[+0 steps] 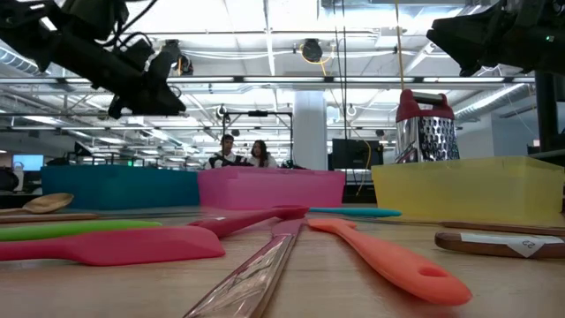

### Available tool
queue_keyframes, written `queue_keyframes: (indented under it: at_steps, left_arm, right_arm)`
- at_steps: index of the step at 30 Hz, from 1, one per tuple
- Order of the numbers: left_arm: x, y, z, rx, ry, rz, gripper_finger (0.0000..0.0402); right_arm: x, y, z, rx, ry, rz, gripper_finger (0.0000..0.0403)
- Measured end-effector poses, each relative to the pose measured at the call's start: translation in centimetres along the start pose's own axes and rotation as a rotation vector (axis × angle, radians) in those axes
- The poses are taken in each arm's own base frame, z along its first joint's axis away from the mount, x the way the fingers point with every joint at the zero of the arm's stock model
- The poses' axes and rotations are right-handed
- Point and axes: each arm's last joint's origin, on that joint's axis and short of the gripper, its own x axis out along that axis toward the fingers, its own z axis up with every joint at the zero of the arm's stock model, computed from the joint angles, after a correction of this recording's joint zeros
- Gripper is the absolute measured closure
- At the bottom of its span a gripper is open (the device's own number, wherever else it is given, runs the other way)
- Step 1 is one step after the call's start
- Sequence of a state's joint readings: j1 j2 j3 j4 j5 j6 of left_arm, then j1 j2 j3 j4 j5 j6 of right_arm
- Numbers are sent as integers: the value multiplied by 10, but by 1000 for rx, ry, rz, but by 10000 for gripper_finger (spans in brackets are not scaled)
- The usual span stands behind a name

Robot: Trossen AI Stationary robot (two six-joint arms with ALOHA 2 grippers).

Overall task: Pick & Place Kitchen Items
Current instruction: Put the gold spoon into the blue bin

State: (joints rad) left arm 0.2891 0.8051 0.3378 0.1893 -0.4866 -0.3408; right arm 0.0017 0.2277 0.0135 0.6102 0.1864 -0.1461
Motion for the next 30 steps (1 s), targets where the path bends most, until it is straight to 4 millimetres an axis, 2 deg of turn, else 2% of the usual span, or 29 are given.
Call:
queue_keyframes:
  at_steps: [14,21,30]
  left_arm:
    - [-23,-36,-9,98,-86,-1,287]
    - [-13,-49,-13,158,-135,-1,287]
    - [-1,-65,-38,270,-90,3,287]
  right_arm:
    - [0,0,0,0,2,0,261]
    - [2,1,-4,-10,32,4,261]
    - [6,3,-12,-5,99,17,261]
